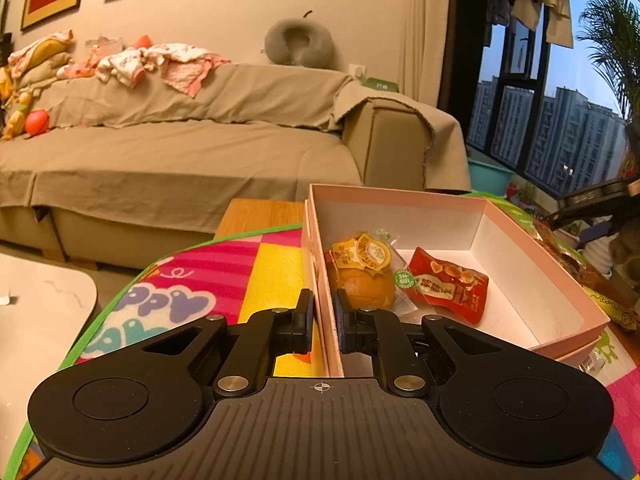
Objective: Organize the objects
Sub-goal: 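Move the right tool to the yellow stick snack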
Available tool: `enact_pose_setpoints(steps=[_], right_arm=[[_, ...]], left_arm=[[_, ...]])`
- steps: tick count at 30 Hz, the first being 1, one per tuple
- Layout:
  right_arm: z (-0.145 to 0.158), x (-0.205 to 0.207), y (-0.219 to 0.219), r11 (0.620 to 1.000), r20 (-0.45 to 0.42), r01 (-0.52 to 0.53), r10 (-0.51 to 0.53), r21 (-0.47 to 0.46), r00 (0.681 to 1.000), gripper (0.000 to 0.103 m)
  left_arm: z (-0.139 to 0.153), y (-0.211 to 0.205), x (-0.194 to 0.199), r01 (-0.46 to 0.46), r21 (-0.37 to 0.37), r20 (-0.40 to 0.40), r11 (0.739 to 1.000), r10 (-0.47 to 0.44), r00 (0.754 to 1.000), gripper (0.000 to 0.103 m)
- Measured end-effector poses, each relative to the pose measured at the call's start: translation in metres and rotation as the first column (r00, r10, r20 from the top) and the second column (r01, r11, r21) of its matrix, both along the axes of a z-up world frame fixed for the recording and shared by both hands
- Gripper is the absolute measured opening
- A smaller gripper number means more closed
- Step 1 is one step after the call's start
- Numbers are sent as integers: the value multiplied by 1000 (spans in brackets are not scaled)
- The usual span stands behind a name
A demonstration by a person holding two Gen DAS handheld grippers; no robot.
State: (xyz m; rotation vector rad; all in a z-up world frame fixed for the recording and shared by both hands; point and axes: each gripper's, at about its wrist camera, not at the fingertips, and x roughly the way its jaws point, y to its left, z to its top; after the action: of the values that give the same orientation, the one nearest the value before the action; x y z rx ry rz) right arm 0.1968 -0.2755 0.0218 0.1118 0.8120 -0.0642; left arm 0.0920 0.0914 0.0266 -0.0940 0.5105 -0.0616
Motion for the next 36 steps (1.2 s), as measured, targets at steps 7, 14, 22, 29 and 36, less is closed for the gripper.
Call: enact_pose_setpoints(steps=[7,14,22,29,36], right_arm=[[-33,41,-30,988,-77,73,-63,136,995,57],[-34,4,-24,993,-100,-22,34,119,994,41],[-31,-96,-27,983,-120,-58,80,174,990,37],[-28,-170,-7,976,-103,-110,131,190,986,39],[-21,-224,15,989,-58,-144,146,43,988,68]], left_arm=[[0,0,-1,-1,3,-2,1000,1,1000,13],[0,0,-1,0,2,-1,1000,0,1000,13],[-2,0,0,-1,2,-6,1000,1,1000,13],[-2,0,0,-1,0,-6,1000,1,1000,13],[-2,0,0,0,0,-6,1000,0,1000,13]])
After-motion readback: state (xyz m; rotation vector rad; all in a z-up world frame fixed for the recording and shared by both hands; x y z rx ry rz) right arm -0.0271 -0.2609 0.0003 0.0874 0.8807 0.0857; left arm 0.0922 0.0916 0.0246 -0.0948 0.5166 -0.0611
